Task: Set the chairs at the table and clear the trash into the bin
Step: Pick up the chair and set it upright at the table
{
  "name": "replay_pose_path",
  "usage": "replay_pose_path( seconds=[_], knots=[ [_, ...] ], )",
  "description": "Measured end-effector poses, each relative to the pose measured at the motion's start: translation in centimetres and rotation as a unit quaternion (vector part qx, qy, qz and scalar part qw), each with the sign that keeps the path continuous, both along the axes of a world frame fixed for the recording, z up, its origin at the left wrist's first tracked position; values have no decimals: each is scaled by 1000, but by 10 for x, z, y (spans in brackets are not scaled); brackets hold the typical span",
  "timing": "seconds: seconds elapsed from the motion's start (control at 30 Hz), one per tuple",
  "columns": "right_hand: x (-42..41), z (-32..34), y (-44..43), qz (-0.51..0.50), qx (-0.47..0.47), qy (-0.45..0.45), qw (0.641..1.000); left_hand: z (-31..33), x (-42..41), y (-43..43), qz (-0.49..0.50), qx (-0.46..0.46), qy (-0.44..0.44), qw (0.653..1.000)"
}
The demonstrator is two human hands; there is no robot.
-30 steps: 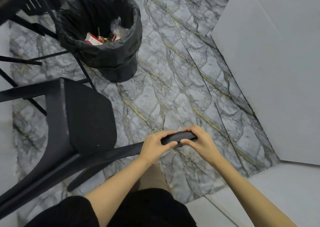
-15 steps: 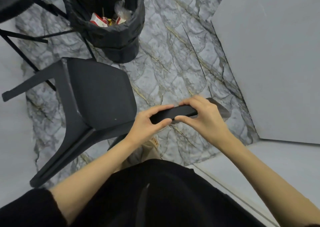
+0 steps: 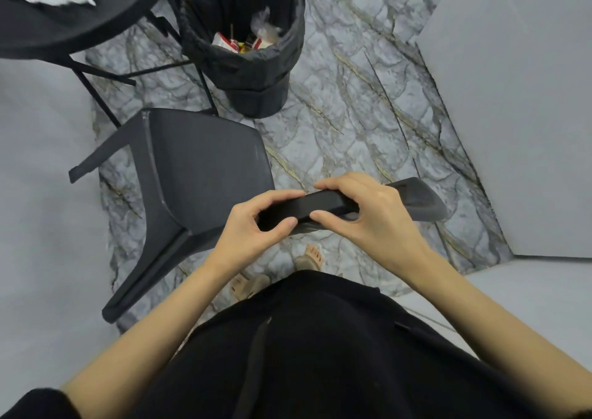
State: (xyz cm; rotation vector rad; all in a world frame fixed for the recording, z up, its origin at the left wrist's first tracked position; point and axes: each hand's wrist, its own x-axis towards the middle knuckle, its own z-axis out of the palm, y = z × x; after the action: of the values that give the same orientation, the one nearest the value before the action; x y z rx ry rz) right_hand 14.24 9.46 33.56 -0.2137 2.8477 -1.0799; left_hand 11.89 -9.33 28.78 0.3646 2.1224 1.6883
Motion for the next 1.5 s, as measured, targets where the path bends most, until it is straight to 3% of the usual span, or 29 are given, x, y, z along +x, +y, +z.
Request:
replay_pose_path(
  seconds=[0.43, 0.73, 0.87, 1.07, 1.33, 1.5],
  knots=[
    [21, 17, -53, 92, -32, -14, 995, 27, 28, -119, 75, -19, 49, 996],
    [25, 29, -134, 147, -46, 27, 988, 72, 60, -134, 122, -94, 158, 975],
    [25, 37, -160, 227, -53, -7, 972, 68, 70, -154, 234, -65, 159, 957],
    [15, 22, -124, 301, -64, -57, 950, 56, 74, -211, 273, -56, 182, 943],
    [10, -34, -61, 174, -117, -89, 974, 51, 79, -260, 305, -26, 126, 944],
    [-2, -58, -62, 137, -174, -105, 969, 49, 80, -284, 303, -10, 107, 947]
  ],
)
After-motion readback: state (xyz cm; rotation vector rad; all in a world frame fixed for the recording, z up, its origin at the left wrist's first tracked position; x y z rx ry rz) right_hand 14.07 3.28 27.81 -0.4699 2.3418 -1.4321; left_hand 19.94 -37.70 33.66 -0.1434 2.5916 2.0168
